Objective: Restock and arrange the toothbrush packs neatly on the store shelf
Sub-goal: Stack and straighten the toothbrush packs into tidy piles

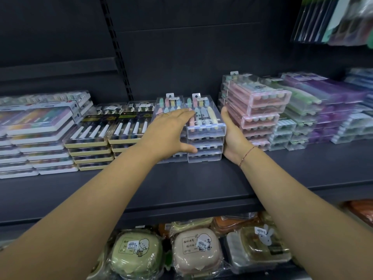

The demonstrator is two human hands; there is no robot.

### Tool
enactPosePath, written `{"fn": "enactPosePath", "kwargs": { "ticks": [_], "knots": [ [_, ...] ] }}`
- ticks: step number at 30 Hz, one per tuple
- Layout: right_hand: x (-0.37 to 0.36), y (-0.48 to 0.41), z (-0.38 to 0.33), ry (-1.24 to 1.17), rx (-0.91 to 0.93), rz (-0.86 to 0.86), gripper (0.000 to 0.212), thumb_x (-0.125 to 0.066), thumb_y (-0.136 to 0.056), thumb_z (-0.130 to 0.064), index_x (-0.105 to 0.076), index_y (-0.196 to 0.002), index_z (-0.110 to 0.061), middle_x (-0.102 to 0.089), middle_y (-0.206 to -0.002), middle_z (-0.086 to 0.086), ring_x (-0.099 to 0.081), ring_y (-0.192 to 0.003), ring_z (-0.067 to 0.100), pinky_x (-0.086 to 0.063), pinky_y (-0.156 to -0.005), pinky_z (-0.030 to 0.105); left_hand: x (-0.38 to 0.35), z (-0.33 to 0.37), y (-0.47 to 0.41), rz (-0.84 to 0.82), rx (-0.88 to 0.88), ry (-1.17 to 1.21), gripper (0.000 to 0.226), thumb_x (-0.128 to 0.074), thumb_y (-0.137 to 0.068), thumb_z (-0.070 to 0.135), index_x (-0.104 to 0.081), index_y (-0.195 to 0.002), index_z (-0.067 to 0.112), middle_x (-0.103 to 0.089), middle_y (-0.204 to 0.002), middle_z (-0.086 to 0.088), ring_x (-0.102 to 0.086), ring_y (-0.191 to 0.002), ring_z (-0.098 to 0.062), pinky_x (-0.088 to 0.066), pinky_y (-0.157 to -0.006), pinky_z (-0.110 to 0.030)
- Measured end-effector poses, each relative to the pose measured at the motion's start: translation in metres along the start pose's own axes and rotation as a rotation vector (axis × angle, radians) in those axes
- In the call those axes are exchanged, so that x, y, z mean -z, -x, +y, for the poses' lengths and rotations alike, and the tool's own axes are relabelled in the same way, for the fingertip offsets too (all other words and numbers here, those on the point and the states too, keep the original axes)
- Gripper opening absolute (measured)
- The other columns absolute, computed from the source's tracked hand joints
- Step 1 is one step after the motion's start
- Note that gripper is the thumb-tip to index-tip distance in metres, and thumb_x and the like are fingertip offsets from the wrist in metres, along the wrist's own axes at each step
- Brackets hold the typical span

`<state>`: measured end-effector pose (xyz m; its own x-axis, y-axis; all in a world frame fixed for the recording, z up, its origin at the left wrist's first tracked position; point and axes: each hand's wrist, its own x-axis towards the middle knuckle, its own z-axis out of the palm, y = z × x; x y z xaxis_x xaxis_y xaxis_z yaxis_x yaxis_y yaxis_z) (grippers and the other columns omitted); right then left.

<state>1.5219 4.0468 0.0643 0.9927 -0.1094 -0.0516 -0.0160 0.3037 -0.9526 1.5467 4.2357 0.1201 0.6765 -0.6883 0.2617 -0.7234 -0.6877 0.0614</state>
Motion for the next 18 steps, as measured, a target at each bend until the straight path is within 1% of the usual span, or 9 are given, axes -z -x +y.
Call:
{"fn": "enactPosePath", "kwargs": {
  "ticks": [5,10,14,16,17,18],
  "knots": [
    [-0.003,-0.007,-0.001,0.052,-0.013,0.075,0.078,-0.035,-0.084,-0.08,-0.064,-0.127,-0.022,-0.067,-0.124,0.007,-0.062,-0.118,0.026,-0.044,-0.107,0.048,0.0,0.001,-0.001,0.003,0.008,-0.017,0.101,-0.076,-0.076,0.051,-0.021,-0.155,0.023,-0.024,-0.161,0.005,-0.024,-0.147,-0.015,-0.012,-0.121,-0.038],
    [-0.005,-0.009,-0.002,0.042,-0.018,0.1,0.078,-0.034,-0.085,-0.079,-0.064,-0.127,-0.021,-0.067,-0.124,0.009,-0.063,-0.117,0.027,-0.044,-0.106,0.049,0.001,0.002,-0.001,0.004,0.013,-0.029,0.097,-0.075,-0.079,0.046,-0.021,-0.156,0.022,-0.025,-0.161,0.004,-0.025,-0.147,-0.015,-0.014,-0.12,-0.036],
    [-0.006,-0.006,-0.003,0.021,0.016,0.097,0.076,-0.033,-0.087,-0.077,-0.064,-0.127,-0.021,-0.067,-0.125,0.008,-0.062,-0.118,0.027,-0.045,-0.105,0.049,0.002,0.001,-0.001,0.003,0.006,-0.023,0.095,-0.074,-0.08,0.047,-0.022,-0.155,0.021,-0.027,-0.16,0.003,-0.026,-0.146,-0.015,-0.013,-0.12,-0.035],
    [-0.005,0.002,-0.002,0.004,0.054,0.035,0.073,-0.029,-0.091,-0.073,-0.062,-0.129,-0.02,-0.066,-0.127,0.007,-0.061,-0.119,0.024,-0.045,-0.105,0.046,0.003,0.001,0.0,0.006,0.008,-0.004,0.09,-0.07,-0.083,0.05,-0.023,-0.155,0.022,-0.027,-0.16,0.004,-0.026,-0.146,-0.015,-0.012,-0.119,-0.034],
    [-0.005,0.008,-0.002,-0.001,0.086,-0.009,0.071,-0.03,-0.092,-0.071,-0.059,-0.133,-0.021,-0.064,-0.131,0.004,-0.058,-0.123,0.022,-0.044,-0.106,0.045,0.003,0.001,0.001,0.017,0.011,0.012,0.086,-0.066,-0.086,0.051,-0.024,-0.155,0.022,-0.028,-0.16,0.004,-0.026,-0.146,-0.014,-0.012,-0.119,-0.033],
    [-0.003,0.014,0.0,0.04,0.112,-0.039,0.07,-0.036,-0.09,-0.072,-0.053,-0.139,-0.025,-0.057,-0.139,0.0,-0.051,-0.131,0.017,-0.038,-0.111,0.045,0.003,0.001,0.001,0.028,0.013,0.026,0.082,-0.063,-0.088,0.051,-0.025,-0.155,0.022,-0.028,-0.159,0.004,-0.027,-0.145,-0.014,-0.012,-0.119,-0.032]
  ]
}}
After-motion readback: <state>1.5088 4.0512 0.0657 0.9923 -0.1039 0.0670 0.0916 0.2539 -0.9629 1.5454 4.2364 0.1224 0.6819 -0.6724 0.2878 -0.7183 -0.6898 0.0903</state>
